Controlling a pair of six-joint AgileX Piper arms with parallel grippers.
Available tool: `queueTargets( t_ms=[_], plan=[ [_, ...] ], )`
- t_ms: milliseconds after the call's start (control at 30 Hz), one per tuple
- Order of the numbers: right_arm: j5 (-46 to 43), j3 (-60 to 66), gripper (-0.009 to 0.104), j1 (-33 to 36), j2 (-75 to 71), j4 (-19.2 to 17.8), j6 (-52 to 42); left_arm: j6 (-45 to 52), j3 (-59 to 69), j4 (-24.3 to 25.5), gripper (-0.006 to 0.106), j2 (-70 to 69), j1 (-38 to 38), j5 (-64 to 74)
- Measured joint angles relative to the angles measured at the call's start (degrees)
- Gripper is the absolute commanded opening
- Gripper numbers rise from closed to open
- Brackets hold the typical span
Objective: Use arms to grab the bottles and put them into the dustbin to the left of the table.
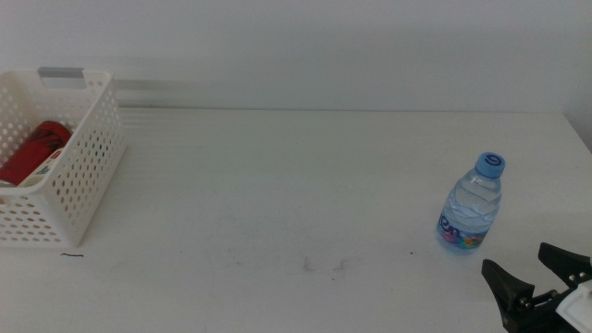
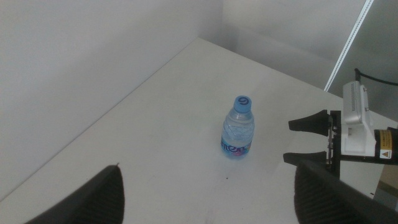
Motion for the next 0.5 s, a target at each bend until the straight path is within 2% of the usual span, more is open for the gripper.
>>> queueTargets(
  t_ms=[267, 500],
  plan=[
    [-12.72, -0.07, 0.093, 0.0, 10.9, 0.0, -3.87, 0.0, 0.0, 0.0, 0.094, 0.0, 0.0, 0.0],
    [-14.09, -0.07, 0.093, 0.0, 19.48, 3.2, -5.1, 0.0, 0.0, 0.0, 0.094, 0.0, 0.0, 0.0]
  ],
)
